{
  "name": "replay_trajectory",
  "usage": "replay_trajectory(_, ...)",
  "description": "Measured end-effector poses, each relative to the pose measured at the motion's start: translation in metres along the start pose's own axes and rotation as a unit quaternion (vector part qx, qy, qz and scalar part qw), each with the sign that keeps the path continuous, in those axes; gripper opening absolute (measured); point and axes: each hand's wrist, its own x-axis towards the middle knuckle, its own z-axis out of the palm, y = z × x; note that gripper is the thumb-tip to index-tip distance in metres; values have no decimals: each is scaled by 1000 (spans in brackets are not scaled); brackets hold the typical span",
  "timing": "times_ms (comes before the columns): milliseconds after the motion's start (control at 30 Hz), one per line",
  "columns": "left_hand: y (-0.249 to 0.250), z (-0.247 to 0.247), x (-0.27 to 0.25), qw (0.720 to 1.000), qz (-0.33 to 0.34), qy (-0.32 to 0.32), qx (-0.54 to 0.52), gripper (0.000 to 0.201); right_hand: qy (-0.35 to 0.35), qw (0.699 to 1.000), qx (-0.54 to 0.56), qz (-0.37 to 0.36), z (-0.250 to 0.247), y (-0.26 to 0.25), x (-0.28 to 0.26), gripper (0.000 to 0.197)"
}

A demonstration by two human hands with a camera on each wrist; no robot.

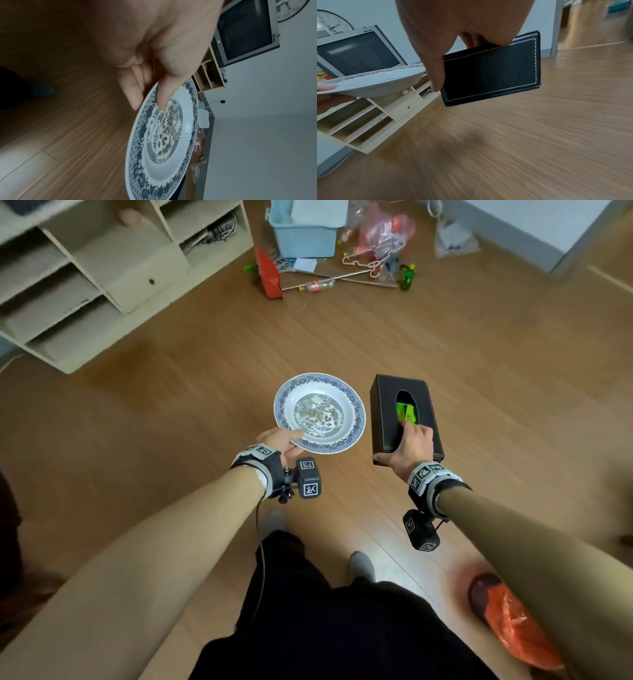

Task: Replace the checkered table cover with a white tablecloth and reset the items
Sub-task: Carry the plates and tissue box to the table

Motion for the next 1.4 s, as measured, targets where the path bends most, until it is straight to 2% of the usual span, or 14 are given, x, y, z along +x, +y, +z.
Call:
replay_trajectory(67,28,2,27,1000,-2,-10,6,42,9,1000,-1,16,9,-18,19,95)
replay_trajectory(133,55,4,60,999,-8,-29,25,47,17,999,12,47,19,-36,37,97)
replay_trajectory(267,113,10,110,990,-11,-93,103,27,34,993,19,115,38,-76,63,95)
replay_trajectory(367,145,12,139,983,-22,-124,137,31,50,985,44,161,51,-102,66,92)
replay_trajectory(467,163,14,160,974,-36,-138,176,32,56,977,58,200,66,-120,65,93)
replay_trajectory(600,162,13,199,967,-73,-147,197,42,51,966,65,244,89,-131,75,94)
replay_trajectory(767,137,15,265,967,-100,-136,194,37,43,961,73,264,132,-125,107,92)
replay_trajectory(933,97,24,349,972,-112,-131,157,41,74,956,91,269,198,-102,141,90)
replay_trajectory(1233,-27,52,545,969,-107,-146,169,39,101,947,99,287,401,-39,234,95)
replay_trajectory(1400,-83,78,650,969,-99,-155,166,32,115,952,78,274,489,14,286,96)
